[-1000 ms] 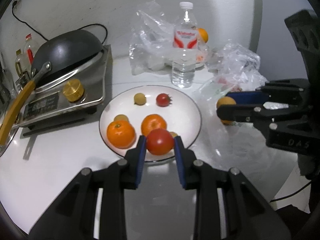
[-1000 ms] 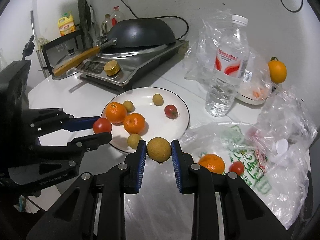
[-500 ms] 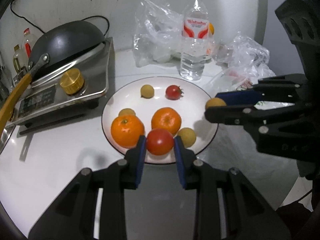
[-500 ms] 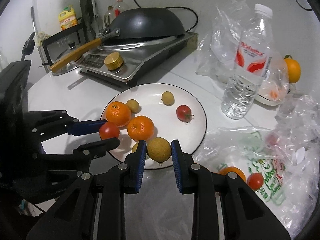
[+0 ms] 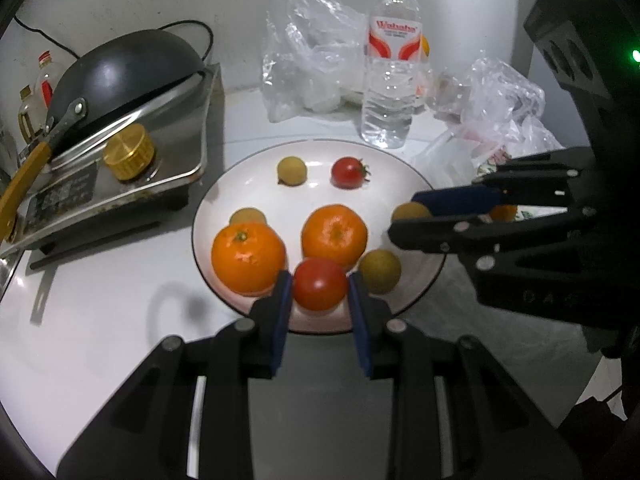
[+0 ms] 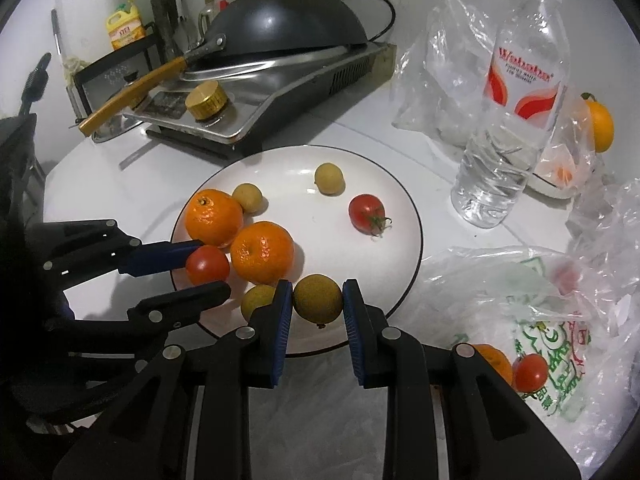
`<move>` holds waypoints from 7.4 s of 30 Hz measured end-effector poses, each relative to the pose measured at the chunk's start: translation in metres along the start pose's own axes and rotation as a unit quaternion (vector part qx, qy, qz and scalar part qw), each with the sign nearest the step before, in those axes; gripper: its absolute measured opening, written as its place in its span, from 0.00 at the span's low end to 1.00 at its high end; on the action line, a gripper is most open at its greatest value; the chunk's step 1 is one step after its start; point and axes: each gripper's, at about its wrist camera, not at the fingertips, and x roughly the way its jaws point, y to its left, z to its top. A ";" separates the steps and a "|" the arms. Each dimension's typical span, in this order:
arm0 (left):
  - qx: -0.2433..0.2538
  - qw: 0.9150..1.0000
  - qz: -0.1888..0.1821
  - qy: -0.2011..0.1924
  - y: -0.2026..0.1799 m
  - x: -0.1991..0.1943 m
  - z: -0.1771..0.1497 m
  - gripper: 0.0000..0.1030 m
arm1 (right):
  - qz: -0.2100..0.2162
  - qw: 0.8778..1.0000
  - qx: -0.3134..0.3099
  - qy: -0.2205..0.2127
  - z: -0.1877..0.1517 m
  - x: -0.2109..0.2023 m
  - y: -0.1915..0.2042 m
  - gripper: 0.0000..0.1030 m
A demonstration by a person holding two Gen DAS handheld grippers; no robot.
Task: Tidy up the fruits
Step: 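Lower the tomato and yellow fruit onto the plate and open both tools, then move both open tools back over the fruit bag, then grasp a mandarin with the left tool while the right tool grasps a cherry tomato, then carry the mandarin and cherry tomato in both tools over the white plate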
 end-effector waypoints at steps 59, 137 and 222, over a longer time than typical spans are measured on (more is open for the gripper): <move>0.024 0.998 -0.007 -0.057 -0.083 -0.058 0.018 0.37 | -0.049 0.996 0.040 -0.067 -0.051 -0.112 -0.041 0.29; 0.112 0.992 -0.034 0.037 -0.156 0.056 0.054 0.44 | 0.007 0.994 0.107 -0.019 -0.069 -0.040 -0.148 0.27; 0.041 0.994 0.035 -0.095 -0.016 -0.061 0.042 0.44 | -0.077 0.996 0.044 -0.025 -0.015 -0.056 -0.056 0.28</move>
